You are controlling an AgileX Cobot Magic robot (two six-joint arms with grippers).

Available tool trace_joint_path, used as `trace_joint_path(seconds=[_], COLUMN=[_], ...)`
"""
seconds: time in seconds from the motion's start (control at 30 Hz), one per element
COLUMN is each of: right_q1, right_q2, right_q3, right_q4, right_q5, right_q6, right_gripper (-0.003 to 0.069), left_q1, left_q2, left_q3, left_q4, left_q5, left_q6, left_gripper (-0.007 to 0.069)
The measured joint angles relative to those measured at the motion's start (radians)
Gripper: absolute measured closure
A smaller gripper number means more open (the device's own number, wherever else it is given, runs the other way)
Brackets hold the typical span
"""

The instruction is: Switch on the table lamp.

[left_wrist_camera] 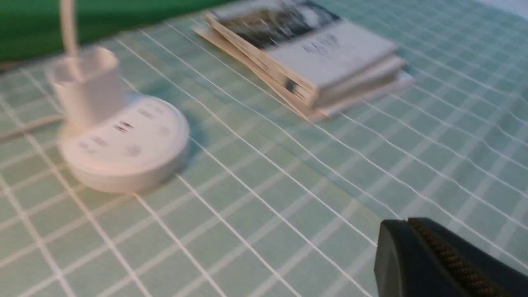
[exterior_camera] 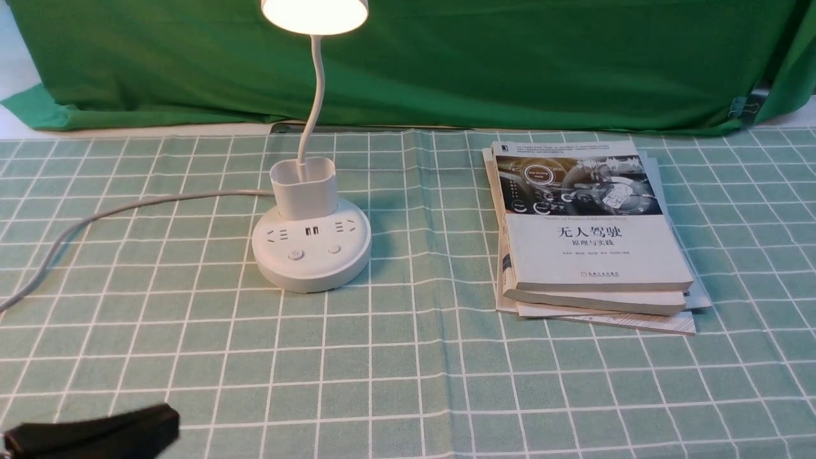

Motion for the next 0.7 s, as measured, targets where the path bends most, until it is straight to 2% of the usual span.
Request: trace_joint_path(seconds=[0.13, 0.3, 0.33, 0.4, 0.57, 0.6, 0.7], right_q1=[0.0, 0.0, 0.0, 0.0, 0.0, 0.0, 0.0], right_q2=[0.0, 0.0, 0.0, 0.0, 0.0, 0.0, 0.0], right_q3=[0.0, 0.0, 0.0, 0.0, 0.0, 0.0, 0.0], right_q4=[0.0, 0.0, 0.0, 0.0, 0.0, 0.0, 0.0], right_q5=[0.0, 0.0, 0.0, 0.0, 0.0, 0.0, 0.0], right_q6=[0.0, 0.0, 0.0, 0.0, 0.0, 0.0, 0.0], right_gripper=[0.0421, 0.0421, 0.0421, 0.0421, 0.0421, 0.0421, 0.0421], left_q1=[0.132, 0.308, 0.308, 0.384, 0.457, 0.459, 0.459], left_q2=[-0.13, -0.256, -0.257, -0.264, -0.264, -0.265, -0.266], left_q3=[0.107, 0.174, 0.177, 0.202, 0.26, 0.275, 0.288], left_q4=[0.008, 0.047, 0.048, 0.101, 0.389, 0.425, 0.462], left_q5=[-0.22, -0.298, -0.298, -0.308, -0.32, -0.32, -0.316], left_q6=[0.0, -0.005, -0.005, -0.087, -0.513, -0.562, -0.597], left_gripper=[0.0603, 0.0603, 0.0603, 0.0603, 0.0603, 0.0603, 0.0603])
